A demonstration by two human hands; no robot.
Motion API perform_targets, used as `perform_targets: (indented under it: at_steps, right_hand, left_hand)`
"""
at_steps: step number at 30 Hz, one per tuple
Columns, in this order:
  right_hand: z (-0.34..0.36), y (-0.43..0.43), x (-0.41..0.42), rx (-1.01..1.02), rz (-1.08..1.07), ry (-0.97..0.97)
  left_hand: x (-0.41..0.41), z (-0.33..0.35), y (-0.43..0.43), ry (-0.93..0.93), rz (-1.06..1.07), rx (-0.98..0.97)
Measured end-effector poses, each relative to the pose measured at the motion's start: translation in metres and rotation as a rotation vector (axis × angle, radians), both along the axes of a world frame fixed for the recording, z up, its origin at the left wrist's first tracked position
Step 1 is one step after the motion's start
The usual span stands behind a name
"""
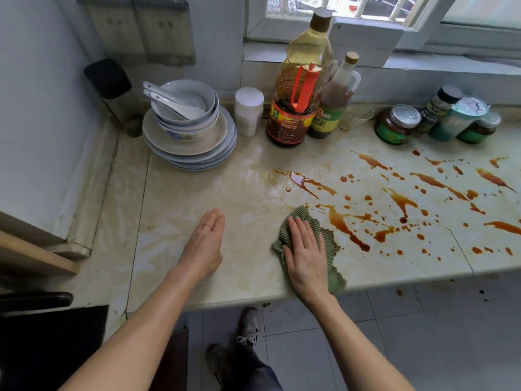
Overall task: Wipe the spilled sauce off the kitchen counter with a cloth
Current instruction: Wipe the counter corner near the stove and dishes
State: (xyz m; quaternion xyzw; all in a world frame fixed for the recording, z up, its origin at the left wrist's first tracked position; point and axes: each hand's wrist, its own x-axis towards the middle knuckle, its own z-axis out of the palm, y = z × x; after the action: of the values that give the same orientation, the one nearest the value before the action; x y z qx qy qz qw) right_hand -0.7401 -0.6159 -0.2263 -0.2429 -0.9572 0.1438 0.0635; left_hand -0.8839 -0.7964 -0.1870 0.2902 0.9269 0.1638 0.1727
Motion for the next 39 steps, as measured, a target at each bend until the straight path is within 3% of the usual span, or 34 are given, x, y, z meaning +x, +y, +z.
perform_targets:
  at_steps: [2,10,20,25,31,39]
  right_hand:
    - [0.002,-0.017,-0.011,-0.047,-0.023,0.001]
    - [0.000,-0.015,-0.058,-0.018,0.229,-0.035]
    - [0.002,0.018,-0.051,-0.036,-0.156,0.000]
    - [0.003,-0.006,-0.079,-0.008,-0.001,-0.016]
    - [0.007,-0.002,-0.118,0.031,0.152,-0.053]
    - [0.019,0.027,-0.163,0.033,0.102,-0.197]
  left_hand:
    - [0.001,0.001,0.000,0.005,0.000,-0.008]
    - [-0.005,0.010,0.008,0.027,0.003,-0.067]
    - [-0.025,0.015,0.013,0.042,-0.010,-0.128]
    - [-0.033,0.021,0.025,0.060,-0.026,-0.202]
    - [-0.036,0.019,0.040,0.094,-0.015,-0.091]
    - [-0.039,0.021,0.065,0.117,-0.006,0.005]
